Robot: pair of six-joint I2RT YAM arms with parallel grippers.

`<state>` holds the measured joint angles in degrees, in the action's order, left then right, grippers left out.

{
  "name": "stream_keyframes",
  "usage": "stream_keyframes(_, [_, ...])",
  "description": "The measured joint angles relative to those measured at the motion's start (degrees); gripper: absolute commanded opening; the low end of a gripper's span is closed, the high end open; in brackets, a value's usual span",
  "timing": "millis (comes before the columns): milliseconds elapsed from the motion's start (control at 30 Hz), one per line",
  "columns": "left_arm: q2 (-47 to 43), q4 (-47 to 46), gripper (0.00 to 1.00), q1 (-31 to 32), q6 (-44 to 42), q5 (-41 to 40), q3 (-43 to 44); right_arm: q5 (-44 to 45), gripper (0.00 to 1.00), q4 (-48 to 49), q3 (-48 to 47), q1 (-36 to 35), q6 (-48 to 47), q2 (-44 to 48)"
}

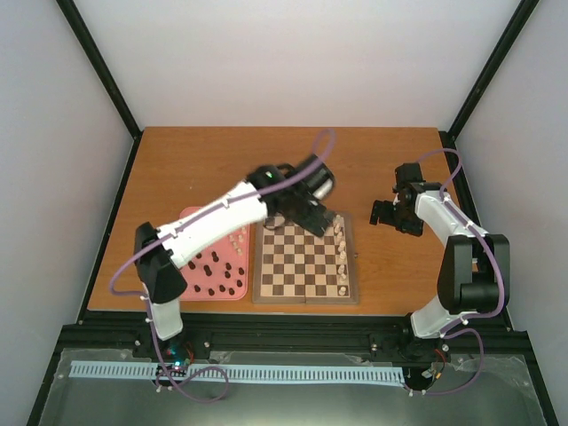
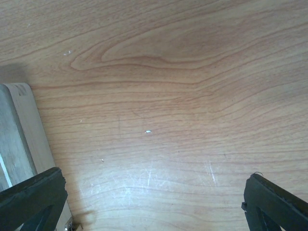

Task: Set up the chess pieces on the board
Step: Pick up the chess piece from the storage box.

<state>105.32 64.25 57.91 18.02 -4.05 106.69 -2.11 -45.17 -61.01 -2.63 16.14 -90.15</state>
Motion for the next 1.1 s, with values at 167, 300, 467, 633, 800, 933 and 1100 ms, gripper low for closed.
stream_keyframes(167, [-1.84, -0.24, 0.97, -16.28, 1.22, -1.11, -2.71, -0.31, 1.00, -0.48, 0.04, 0.00, 0.00, 0.74])
stream_keyframes(300, [-2.10, -0.87, 0.91, -27.43, 3.50, -1.09, -6.25, -0.50, 1.00, -0.48, 0.11, 0.00, -0.04, 1.20])
stream_keyframes(467, [-2.10, -2.75, 0.88, -36.92, 6.78, -0.07, -10.75, 0.13, 1.00, -1.16, -0.02, -0.17, -0.28, 1.36])
stream_keyframes(633, [-2.10, -5.01, 0.89, -42.66, 9.25, 3.30, -13.53, 2.32, 1.00, -5.40, -5.90, -1.53, -0.57, 1.40])
stream_keyframes(800, [-2.58, -5.57, 0.94, -46.82, 10.25, 5.05, -13.79, 4.44, 1.00, -9.40, -21.09, -7.04, -0.24, 0.39])
stream_keyframes(933, [-4.15, -5.77, 0.95, -50.01, 10.34, 6.93, -14.47, 4.92, 0.98, -11.23, -34.99, -15.06, 0.46, -4.94])
stream_keyframes(1100, [-7.04, -6.45, 0.94, -53.90, 10.56, 8.74, -18.38, 3.34, 0.93, -12.20, -48.19, -24.50, 0.85, -16.70])
